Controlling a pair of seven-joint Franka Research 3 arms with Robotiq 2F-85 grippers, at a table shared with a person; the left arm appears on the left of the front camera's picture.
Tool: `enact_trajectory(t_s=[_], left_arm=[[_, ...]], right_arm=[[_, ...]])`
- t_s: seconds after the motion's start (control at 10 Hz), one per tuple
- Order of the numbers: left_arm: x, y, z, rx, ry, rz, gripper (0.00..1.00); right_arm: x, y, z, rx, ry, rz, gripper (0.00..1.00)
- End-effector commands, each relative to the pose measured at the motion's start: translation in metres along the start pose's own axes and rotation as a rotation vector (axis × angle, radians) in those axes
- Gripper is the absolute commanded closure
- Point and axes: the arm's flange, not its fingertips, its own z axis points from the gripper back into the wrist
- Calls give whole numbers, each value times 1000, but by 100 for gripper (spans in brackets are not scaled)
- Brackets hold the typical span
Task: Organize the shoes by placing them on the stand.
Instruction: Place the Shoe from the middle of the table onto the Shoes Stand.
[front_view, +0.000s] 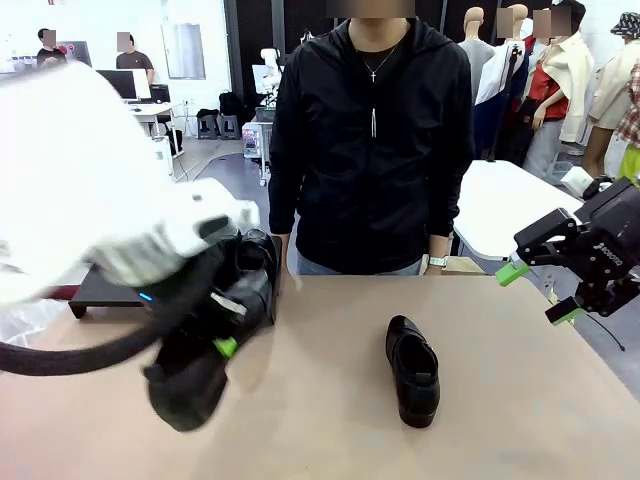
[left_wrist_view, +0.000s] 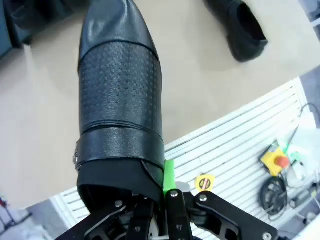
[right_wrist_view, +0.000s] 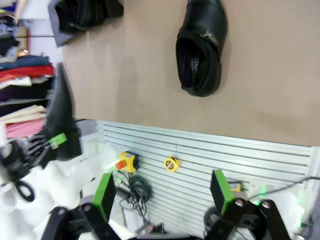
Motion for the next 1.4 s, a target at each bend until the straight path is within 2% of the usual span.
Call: enact_trajectory(t_s=[0.0, 0.1, 0.5, 0.6, 0.8, 0.9, 1.0, 1.1, 1.2, 1.3], left_arm=[[-10, 24, 31, 1, -109, -37, 100], [0, 0, 0, 0, 0, 0, 100], [-9, 6, 9, 16, -2, -13, 100], [18, 23, 7, 101, -58, 117, 100], [84, 118, 3, 178, -158, 354, 100], [110, 168, -7, 274, -185, 454, 100], [129, 208, -17, 269, -223, 381, 100], [150, 254, -34, 334, -238, 354, 100], [161, 286, -47, 352, -197, 362, 100], [163, 302, -52, 328, -156, 374, 100]], right_arm=[[2, 1, 2, 24, 4, 18, 0], [2, 1, 2, 24, 4, 18, 0], [2, 1, 2, 24, 4, 18, 0], [2, 1, 2, 24, 4, 18, 0], [2, 1, 2, 24, 4, 18, 0], [2, 1, 2, 24, 4, 18, 0], [2, 1, 2, 24, 4, 18, 0], [2, 1, 2, 24, 4, 18, 0], [2, 1, 2, 24, 4, 18, 0], [2, 1, 2, 24, 4, 18, 0]])
